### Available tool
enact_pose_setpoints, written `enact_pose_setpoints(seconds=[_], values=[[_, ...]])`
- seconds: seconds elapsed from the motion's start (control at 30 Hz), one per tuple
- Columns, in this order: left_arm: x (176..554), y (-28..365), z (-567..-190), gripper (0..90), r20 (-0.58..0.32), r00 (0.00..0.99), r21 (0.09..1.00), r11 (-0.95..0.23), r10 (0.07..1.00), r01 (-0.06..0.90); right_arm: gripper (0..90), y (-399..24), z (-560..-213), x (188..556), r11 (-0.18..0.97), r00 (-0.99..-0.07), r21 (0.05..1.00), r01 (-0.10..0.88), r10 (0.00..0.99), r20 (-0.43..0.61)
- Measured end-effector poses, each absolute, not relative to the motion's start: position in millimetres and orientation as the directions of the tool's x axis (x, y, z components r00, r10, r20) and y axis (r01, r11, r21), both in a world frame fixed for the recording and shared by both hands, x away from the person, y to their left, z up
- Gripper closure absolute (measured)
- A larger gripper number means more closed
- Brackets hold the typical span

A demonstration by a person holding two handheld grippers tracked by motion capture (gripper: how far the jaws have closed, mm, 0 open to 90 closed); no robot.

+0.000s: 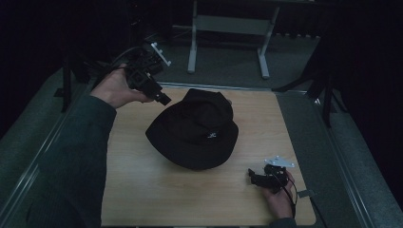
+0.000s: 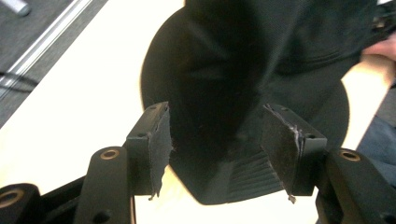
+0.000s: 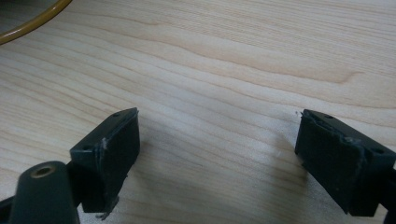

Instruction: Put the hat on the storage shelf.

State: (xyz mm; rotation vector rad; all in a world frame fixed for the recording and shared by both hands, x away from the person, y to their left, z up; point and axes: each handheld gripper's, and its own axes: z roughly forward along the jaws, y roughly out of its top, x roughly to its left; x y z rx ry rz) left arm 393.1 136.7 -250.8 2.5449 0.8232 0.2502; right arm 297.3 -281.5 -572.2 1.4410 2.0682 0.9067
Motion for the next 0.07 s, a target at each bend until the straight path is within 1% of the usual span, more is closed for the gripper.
enact_pose_setpoints(seconds=[0.03, 0.07], values=[[391.8, 139.3, -251.5, 43.3, 0.040, 0.798, 0.472, -0.715, 0.602, 0.516, 13.7, -281.5, -572.2, 297.2, 0.235, -0.346, 0.735, 0.636, 0.938, 0.000], [389.2, 142.9, -252.5, 45.2, 0.052, 0.782, 0.478, -0.703, 0.622, 0.527, 13.7, -281.5, -572.2, 297.3, 0.235, -0.347, 0.735, 0.636, 0.938, 0.000]])
